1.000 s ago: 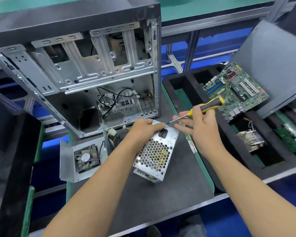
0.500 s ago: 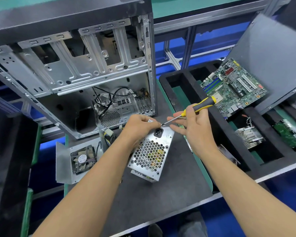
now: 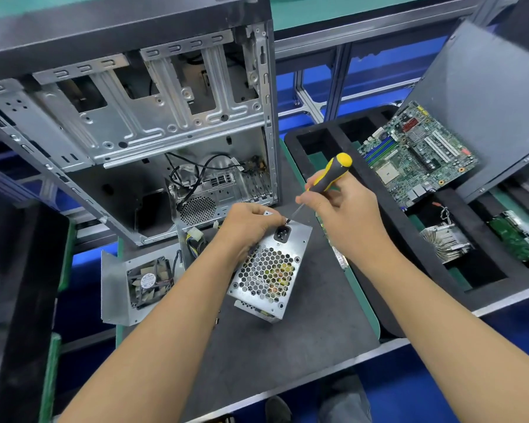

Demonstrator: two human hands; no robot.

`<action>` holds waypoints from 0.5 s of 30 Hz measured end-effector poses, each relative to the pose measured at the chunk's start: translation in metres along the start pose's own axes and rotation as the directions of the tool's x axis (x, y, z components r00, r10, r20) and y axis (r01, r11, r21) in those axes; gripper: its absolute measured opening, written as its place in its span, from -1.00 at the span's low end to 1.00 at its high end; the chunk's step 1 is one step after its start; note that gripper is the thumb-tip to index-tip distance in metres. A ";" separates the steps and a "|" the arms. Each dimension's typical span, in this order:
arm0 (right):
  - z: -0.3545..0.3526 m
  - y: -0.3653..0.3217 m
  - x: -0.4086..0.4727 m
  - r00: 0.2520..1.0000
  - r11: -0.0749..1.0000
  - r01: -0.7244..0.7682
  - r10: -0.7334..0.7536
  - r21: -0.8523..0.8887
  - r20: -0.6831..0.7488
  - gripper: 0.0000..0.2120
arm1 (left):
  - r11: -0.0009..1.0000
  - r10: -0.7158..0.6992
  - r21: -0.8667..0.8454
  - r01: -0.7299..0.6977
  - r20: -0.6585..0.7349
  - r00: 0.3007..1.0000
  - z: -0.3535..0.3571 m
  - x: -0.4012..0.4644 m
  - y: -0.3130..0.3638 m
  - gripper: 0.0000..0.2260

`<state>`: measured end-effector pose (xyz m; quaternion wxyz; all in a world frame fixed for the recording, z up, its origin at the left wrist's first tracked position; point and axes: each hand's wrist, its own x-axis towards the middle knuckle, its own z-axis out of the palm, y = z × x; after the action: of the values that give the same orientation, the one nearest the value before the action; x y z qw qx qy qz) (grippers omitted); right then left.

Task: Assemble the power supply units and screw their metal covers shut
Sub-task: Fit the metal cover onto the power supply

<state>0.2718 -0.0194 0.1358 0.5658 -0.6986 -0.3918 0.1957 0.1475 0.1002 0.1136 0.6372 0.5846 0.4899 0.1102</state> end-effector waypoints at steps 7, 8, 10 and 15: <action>0.001 -0.025 -0.001 0.964 0.964 0.220 -0.191 -0.151 0.184 -0.28 | 0.999 0.024 -0.036 -0.025 -0.014 1.000 0.001 -0.009 0.004 -0.95; 0.001 -0.027 0.000 0.958 0.954 0.240 -0.203 -0.178 0.205 -0.27 | 0.999 0.041 -0.004 -0.042 -0.036 0.998 0.001 -0.010 0.005 -0.91; 0.001 -0.031 0.002 0.946 0.936 0.274 -0.220 -0.223 0.240 -0.36 | 0.968 0.150 0.220 -0.121 -0.124 0.981 0.001 -0.012 0.000 -0.70; -0.005 -0.051 0.006 0.856 0.768 0.502 -0.375 -0.398 0.357 -0.69 | 0.464 0.577 0.847 -0.259 -0.067 0.814 0.013 -0.065 -0.041 -0.24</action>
<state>0.2622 -0.0154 0.1868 0.3504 -0.6723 -0.6507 0.0428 0.1072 0.0336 0.1087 0.1551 0.8816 0.4260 0.1314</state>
